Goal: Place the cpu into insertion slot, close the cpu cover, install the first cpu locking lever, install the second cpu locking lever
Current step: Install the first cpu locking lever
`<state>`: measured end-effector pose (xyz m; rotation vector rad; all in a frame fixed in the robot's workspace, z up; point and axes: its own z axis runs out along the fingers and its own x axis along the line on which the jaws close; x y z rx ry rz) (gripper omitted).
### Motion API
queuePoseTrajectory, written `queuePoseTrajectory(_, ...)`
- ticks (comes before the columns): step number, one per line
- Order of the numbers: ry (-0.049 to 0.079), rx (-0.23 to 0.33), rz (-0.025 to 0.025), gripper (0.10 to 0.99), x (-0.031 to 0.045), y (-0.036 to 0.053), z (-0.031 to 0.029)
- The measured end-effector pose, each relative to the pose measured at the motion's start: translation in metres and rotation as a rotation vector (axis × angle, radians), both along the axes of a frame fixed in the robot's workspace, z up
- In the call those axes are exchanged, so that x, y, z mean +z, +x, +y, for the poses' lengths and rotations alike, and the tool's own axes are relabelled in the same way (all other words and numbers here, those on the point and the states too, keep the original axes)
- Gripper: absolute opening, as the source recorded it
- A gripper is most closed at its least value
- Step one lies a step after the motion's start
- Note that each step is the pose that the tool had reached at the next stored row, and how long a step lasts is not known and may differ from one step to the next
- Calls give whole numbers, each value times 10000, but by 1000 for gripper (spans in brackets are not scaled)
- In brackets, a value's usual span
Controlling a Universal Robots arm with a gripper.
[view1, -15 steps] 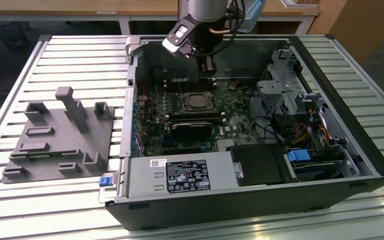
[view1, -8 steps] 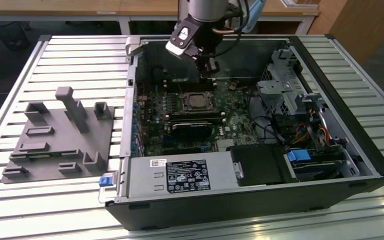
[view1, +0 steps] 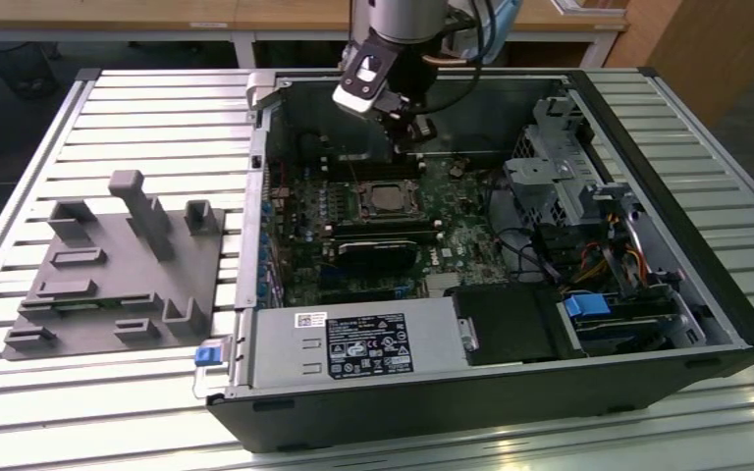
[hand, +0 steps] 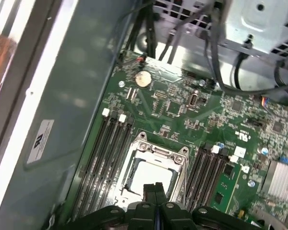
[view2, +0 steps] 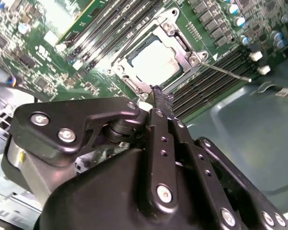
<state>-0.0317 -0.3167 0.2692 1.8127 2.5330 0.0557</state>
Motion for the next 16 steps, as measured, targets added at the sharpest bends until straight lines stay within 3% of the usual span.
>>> queuePoseTrajectory(16,0,1929,0,110,0,0,0)
